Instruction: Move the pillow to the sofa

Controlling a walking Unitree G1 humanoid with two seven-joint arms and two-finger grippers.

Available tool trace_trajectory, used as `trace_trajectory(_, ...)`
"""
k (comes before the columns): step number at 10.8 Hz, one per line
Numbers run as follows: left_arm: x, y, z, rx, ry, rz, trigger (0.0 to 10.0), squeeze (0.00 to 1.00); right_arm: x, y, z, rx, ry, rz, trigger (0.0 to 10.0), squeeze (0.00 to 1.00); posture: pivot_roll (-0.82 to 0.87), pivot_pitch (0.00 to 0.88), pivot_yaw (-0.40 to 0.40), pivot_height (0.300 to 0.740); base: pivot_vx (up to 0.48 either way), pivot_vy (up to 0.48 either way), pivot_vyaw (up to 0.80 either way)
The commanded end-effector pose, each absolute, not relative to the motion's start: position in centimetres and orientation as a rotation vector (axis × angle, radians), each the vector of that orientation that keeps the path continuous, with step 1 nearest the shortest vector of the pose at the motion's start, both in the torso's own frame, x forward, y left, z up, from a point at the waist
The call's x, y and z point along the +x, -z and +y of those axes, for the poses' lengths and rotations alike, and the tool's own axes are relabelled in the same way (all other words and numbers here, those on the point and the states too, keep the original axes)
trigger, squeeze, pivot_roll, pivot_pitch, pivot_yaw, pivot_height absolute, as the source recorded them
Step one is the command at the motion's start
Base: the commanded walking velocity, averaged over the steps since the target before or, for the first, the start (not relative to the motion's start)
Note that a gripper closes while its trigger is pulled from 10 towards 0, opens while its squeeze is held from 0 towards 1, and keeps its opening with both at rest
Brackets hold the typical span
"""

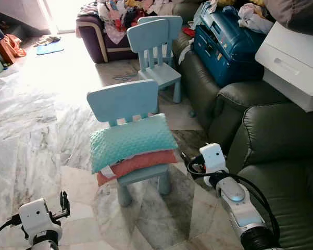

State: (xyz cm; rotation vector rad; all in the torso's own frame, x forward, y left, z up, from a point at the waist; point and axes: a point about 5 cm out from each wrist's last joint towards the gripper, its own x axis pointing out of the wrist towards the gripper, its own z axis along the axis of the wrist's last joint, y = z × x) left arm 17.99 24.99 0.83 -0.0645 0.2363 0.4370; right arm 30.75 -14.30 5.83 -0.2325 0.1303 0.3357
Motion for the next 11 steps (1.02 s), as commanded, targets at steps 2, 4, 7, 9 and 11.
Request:
trace_trajectory(2, 17.82, -0.64, 25.07, -0.056, -0.444, 0.245, 10.0, 0.00, 30.89, -6.00, -14.06, -0.236, -0.346, 0.129, 10.0, 0.00, -0.15, 0.069, 0.036, 0.740, 0.000, 0.000, 0.00)
trace_trajectory(4, 17.82, -0.64, 25.07, -0.056, -0.444, 0.245, 10.0, 0.00, 30.89, -6.00, -14.06, -0.236, -0.346, 0.129, 10.0, 0.00, -0.15, 0.069, 0.036, 0.740, 0.000, 0.000, 0.00)
trace_trajectory(7, 17.82, -0.64, 25.07, -0.056, -0.444, 0.245, 10.0, 0.00, 30.89, -6.00, -14.06, -0.236, -0.346, 0.129, 10.0, 0.00, -0.15, 0.069, 0.036, 0.740, 0.000, 0.000, 0.00)
trace_trajectory(9, 17.80, -0.46, 25.04, -0.058, -0.458, 0.248, 10.0, 0.00, 30.92, -6.14, -13.90, -0.210, -0.357, 0.125, 10.0, 0.00, -0.15, 0.078, 0.028, 0.740, 0.000, 0.000, 0.00)
trace_trajectory(11, 17.79, -0.36, 25.00, -0.056, -0.465, 0.254, 10.0, 0.00, 30.94, -6.17, -13.82, -0.202, -0.364, 0.122, 10.0, 0.00, -0.15, 0.076, 0.028, 0.740, 0.000, 0.000, 0.00)
